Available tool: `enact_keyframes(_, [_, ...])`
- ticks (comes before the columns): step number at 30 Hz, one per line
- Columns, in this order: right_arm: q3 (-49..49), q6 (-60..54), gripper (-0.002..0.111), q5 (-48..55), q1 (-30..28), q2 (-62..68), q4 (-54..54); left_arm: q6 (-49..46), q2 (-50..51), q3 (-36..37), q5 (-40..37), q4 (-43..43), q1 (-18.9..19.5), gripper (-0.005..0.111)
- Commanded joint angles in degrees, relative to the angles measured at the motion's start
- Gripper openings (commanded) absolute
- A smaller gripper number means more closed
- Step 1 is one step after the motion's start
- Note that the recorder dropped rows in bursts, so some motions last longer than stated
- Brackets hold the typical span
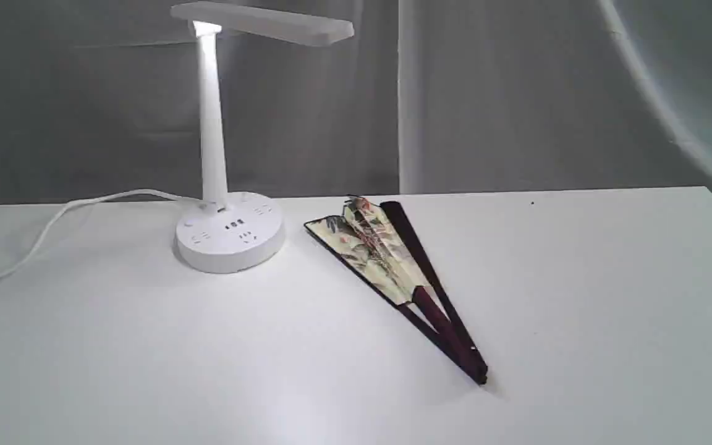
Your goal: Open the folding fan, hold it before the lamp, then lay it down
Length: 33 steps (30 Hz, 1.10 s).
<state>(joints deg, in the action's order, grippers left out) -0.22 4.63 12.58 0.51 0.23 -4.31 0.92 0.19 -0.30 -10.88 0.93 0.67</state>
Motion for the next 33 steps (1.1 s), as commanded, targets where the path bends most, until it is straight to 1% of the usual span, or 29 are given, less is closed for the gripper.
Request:
enact_keyframes(1, [0.22, 0.16, 0.000, 0.15, 0.05, -0.23, 0.36, 0.40, -0.19, 0.30, 0.09, -0.41, -0.10, 0.000])
enact_keyframes(6, [0.22, 0.16, 0.000, 0.15, 0.05, -0.23, 0.36, 0.12, -0.19, 0.30, 0.09, 1.42, -0.10, 0.000])
enact_keyframes(13, [0.22, -0.48, 0.000, 0.15, 0.05, -0.23, -0.11, 0.41, -0.19, 0.30, 1.01, 0.85, -0.10, 0.000])
enact_keyframes(16, [0.22, -0.49, 0.000, -0.40, 0.05, -0.23, -0.08, 0.57, -0.19, 0.30, 2.03, -4.20, -0.10, 0.000])
enact_keyframes(21, [0.22, -0.15, 0.000, -6.44, 0.05, -0.23, 5.98, 0.72, -0.19, 0.30, 2.25, -12.87, -0.10, 0.000])
enact_keyframes(26, [0.22, 0.52, 0.000, -9.42, 0.05, -0.23, 6.82, 0.72, -0.19, 0.30, 3.46, -21.54, -0.10, 0.000])
enact_keyframes(28, [0.22, 0.52, 0.000, -8.97, 0.05, -0.23, 9.58, 0.62, -0.19, -0.04, 1.53, -24.66, -0.10, 0.000])
enact_keyframes(29, [-0.33, 0.52, 0.000, -8.45, 0.05, -0.23, 9.70, 0.19, -0.19, -1.35, 0.17, -24.68, -0.10, 0.000])
enact_keyframes(33, [-4.88, -0.72, 0.000, -6.70, 0.05, -0.23, 9.28, 0.41, -0.19, -5.57, -0.12, -24.41, -0.10, 0.000])
